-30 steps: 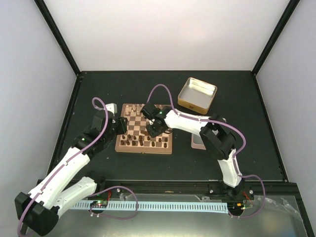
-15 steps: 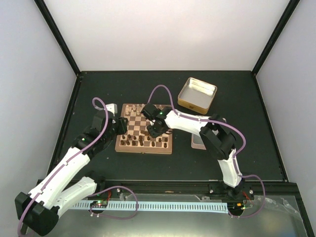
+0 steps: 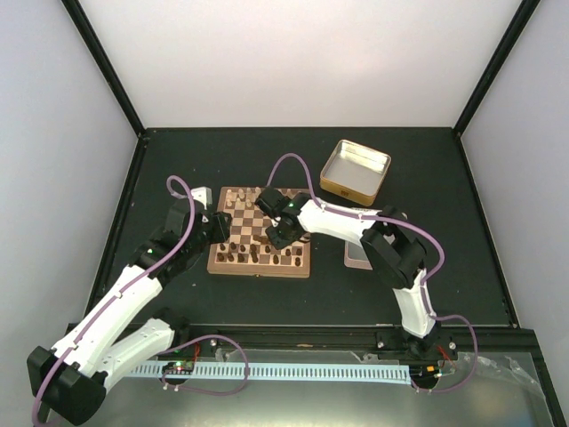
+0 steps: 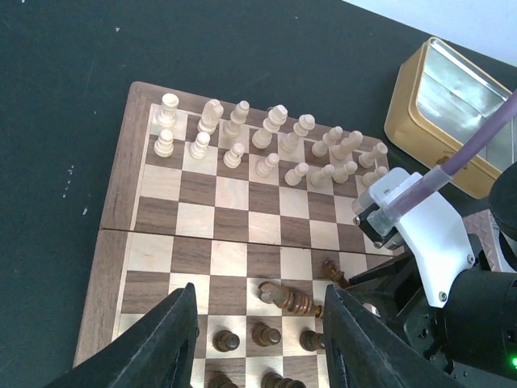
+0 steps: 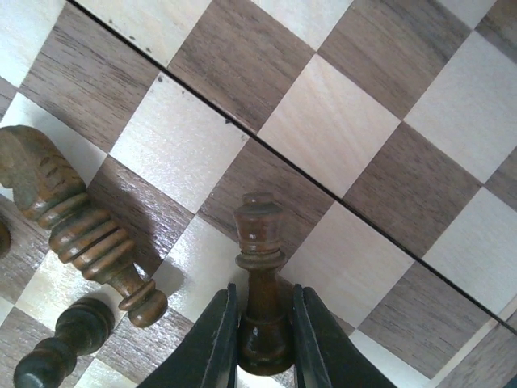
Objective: Set up the chess pieces on the board
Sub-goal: Pick up the chess piece from the chessboard, then place the chess piece on the chessboard.
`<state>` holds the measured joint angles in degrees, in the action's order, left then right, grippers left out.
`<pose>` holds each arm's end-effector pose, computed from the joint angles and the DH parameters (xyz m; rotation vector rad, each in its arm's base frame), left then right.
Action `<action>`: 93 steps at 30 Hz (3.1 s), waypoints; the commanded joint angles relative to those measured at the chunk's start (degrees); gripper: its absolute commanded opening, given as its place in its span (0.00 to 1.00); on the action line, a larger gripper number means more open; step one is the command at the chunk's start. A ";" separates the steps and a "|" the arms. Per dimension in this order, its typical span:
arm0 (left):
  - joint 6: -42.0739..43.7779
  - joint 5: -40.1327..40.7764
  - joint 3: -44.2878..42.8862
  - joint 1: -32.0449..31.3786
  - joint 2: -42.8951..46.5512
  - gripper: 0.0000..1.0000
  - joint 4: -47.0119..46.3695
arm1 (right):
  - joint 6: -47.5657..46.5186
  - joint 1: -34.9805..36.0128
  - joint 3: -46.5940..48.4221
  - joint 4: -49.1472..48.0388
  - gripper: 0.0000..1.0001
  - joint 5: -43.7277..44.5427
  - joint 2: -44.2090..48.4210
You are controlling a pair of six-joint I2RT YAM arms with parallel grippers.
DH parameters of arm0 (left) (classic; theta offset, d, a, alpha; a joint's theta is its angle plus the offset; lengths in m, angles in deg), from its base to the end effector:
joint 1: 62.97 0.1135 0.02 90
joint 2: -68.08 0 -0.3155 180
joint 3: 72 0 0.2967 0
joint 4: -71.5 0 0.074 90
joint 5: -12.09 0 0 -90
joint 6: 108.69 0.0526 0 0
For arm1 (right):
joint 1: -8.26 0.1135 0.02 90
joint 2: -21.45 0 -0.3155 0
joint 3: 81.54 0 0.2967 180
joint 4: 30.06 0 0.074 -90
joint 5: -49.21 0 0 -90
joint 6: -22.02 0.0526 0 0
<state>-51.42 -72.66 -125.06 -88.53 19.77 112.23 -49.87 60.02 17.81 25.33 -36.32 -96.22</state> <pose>0.1898 -0.0854 0.2994 -0.1919 2.2271 -0.4653 0.3026 0.3773 0.1783 -0.8127 2.7429 0.1429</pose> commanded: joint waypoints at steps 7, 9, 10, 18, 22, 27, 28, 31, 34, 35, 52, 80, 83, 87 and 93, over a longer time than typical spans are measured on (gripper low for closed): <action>-1.38 -5.42 -0.41 1.23 1.38 0.47 -2.99 | -5.81 0.26 -10.01 -19.96 0.04 4.16 9.71; -1.82 -7.63 -0.44 1.82 1.29 0.48 -3.51 | -6.66 0.22 -13.15 -25.59 0.04 3.45 12.63; -2.14 -9.10 -0.44 2.14 1.23 0.50 -3.89 | -7.04 0.25 -14.49 -27.74 0.04 3.11 14.20; -1.90 -27.97 -3.14 4.22 -1.18 0.61 -7.87 | -10.83 0.24 -25.45 -42.26 0.04 -9.42 27.55; -0.30 -36.28 -5.38 4.54 -3.54 0.64 -8.05 | -12.22 0.26 -29.38 -46.56 0.05 -15.96 32.27; 1.57 -43.87 -6.85 4.80 -5.60 0.64 -8.76 | -13.46 0.25 -31.57 -48.63 0.05 -21.94 35.53; 1.86 -44.91 -7.10 4.86 -5.91 0.63 -8.78 | -13.59 0.20 -31.62 -48.60 0.05 -22.61 35.83; 2.37 -46.39 -7.48 4.84 -6.54 0.57 -8.54 | -13.80 0.26 -31.98 -48.63 0.05 -23.74 36.66; 3.05 -45.91 -7.81 5.04 -7.04 0.46 -7.49 | -14.13 0.20 -32.32 -48.65 0.05 -24.67 37.30; 3.15 -45.88 -7.83 5.14 -7.13 0.42 -7.26 | -14.27 0.23 -32.43 -48.65 0.05 -25.04 37.41; 4.48 -50.54 -7.85 5.41 -9.05 0.02 -5.62 | -13.15 0.24 -32.88 -47.08 0.16 -24.83 38.28; -4.11 6.74 5.14 -22.49 -7.74 0.02 -10.04 | 9.56 0.15 -47.50 -42.87 0.61 4.28 52.54; -5.42 8.99 7.06 -24.07 -9.03 0.01 -12.05 | 9.93 0.13 -47.90 -42.71 0.61 4.57 52.69; -6.11 11.95 6.92 -25.69 -12.26 0.02 -12.65 | 9.75 0.12 -47.91 -42.29 0.62 4.79 52.89; -6.76 14.38 5.64 -27.01 -17.24 0.02 -12.82 | 9.42 0.17 -47.60 -41.33 0.62 5.26 52.94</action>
<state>-56.78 -62.43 -117.60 -114.49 4.71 101.34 -40.65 60.20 -29.53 -16.33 -33.13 -44.44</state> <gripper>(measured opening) 0.092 0.616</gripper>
